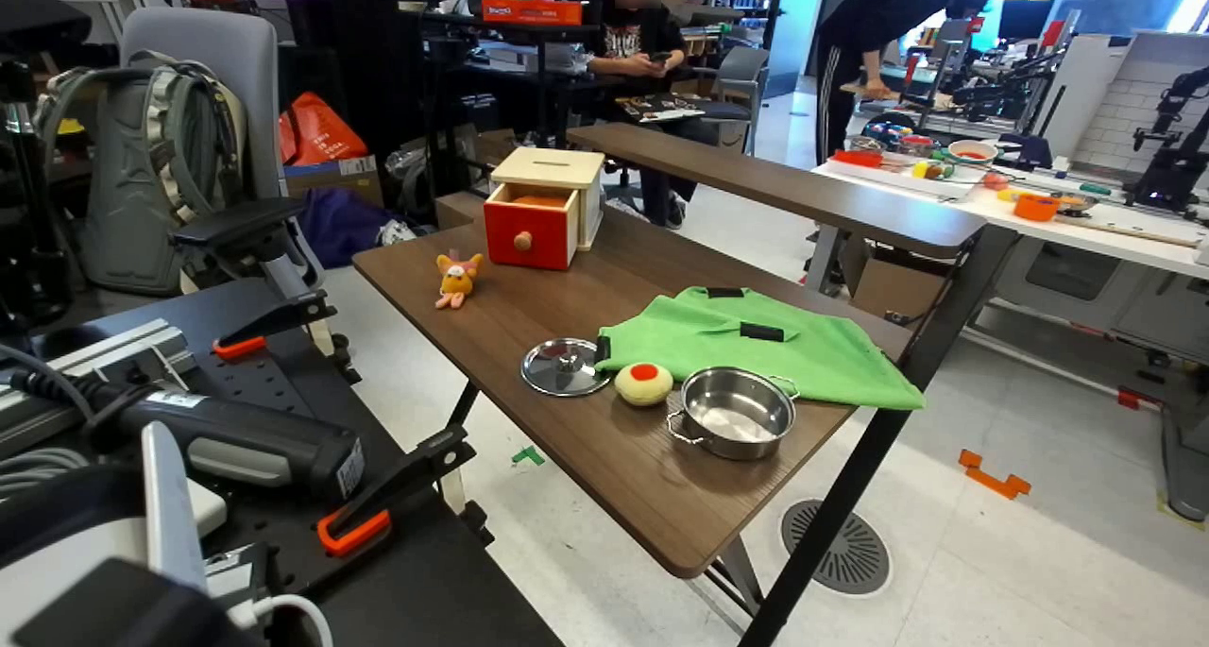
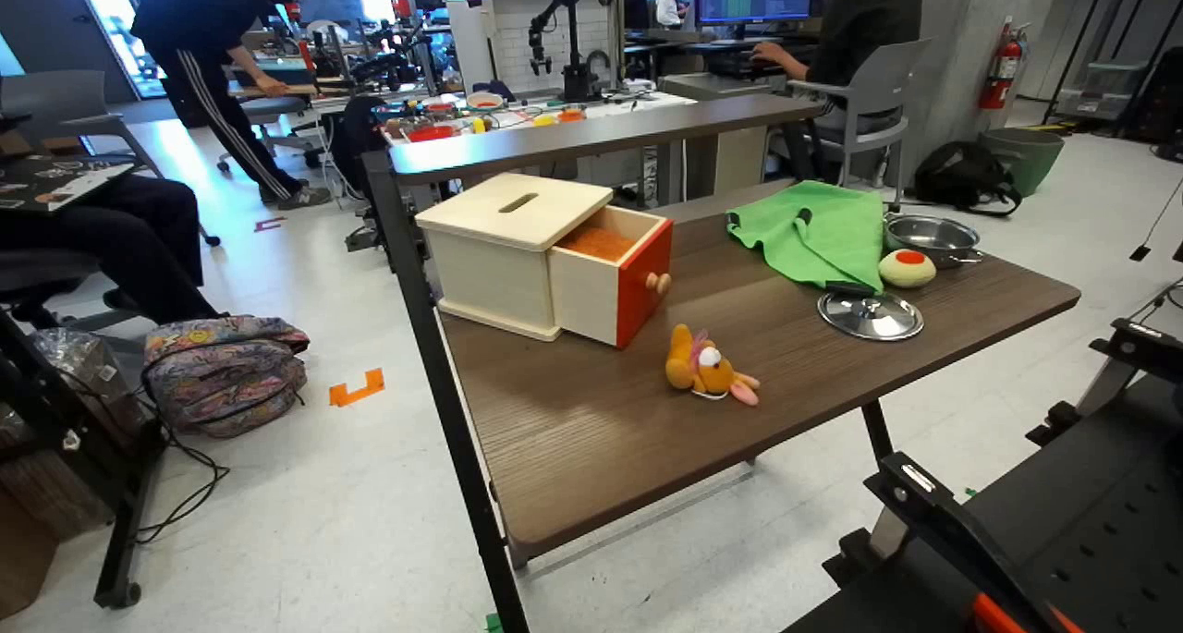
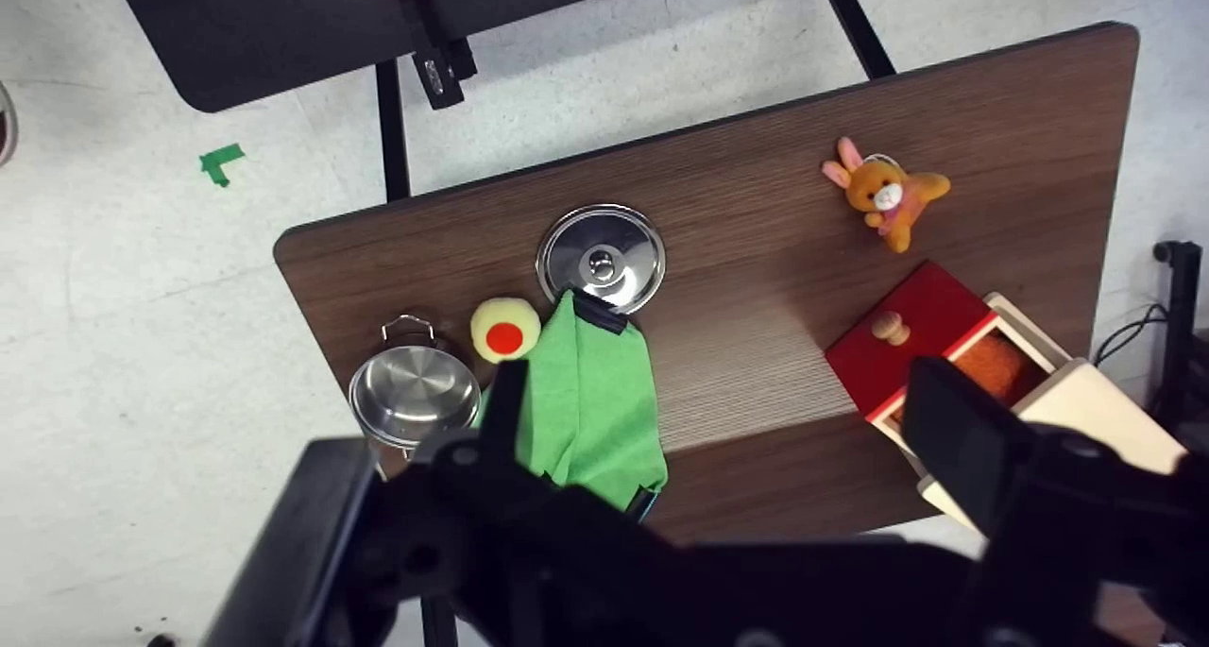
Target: Put the stuffed animal in the pot
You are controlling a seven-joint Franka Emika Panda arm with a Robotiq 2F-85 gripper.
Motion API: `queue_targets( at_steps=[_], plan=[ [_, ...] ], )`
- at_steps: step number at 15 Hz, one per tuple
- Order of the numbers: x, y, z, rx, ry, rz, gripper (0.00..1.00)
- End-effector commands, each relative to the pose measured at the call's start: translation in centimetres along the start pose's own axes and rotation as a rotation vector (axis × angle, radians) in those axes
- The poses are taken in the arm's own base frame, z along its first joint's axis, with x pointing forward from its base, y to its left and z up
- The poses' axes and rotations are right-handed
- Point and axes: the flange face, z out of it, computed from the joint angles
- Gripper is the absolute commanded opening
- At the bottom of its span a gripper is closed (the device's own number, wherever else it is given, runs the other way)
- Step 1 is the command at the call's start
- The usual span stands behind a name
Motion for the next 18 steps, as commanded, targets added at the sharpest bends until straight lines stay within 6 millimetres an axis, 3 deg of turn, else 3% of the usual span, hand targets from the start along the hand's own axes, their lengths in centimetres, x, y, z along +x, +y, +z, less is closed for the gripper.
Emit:
queue_targets(
  at_steps=[1,7,14,18],
  plan=[
    [1.1,-3.4,3.0,-0.025,0.01,-0.013,1.0],
    [3.6,-8.0,9.7,-0.045,-0.053,-0.1,1.0],
    [5.2,-12.9,18.6,-0.108,-0.143,-0.287,1.0],
    [5.8,-16.5,22.5,-0.104,-0.132,-0.366,1.0]
  ],
)
